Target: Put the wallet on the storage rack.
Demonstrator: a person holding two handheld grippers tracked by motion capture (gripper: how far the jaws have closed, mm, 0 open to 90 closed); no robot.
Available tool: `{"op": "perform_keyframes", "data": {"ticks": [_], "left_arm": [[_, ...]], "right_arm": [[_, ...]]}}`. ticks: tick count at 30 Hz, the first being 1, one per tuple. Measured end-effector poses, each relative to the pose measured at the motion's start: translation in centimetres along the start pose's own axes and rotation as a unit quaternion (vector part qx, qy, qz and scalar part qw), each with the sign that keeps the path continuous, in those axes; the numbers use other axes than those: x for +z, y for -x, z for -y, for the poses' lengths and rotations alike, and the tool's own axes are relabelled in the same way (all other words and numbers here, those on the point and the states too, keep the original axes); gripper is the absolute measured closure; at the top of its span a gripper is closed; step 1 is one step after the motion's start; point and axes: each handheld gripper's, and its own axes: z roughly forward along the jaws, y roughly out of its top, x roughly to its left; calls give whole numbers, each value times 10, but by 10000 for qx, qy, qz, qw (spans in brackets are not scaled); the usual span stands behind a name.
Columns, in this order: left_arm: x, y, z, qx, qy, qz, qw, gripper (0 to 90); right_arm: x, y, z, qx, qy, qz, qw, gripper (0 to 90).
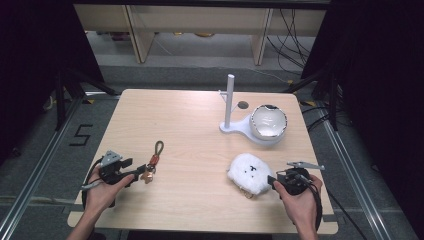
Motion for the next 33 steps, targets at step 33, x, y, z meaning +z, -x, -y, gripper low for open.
{"op": "perform_keyframes", "data": {"ticks": [33], "left_arm": [[-8,12,13,211,383,-252,9987,355]], "right_arm": [[33,13,-69,143,-1967,-88,9803,444]]}}
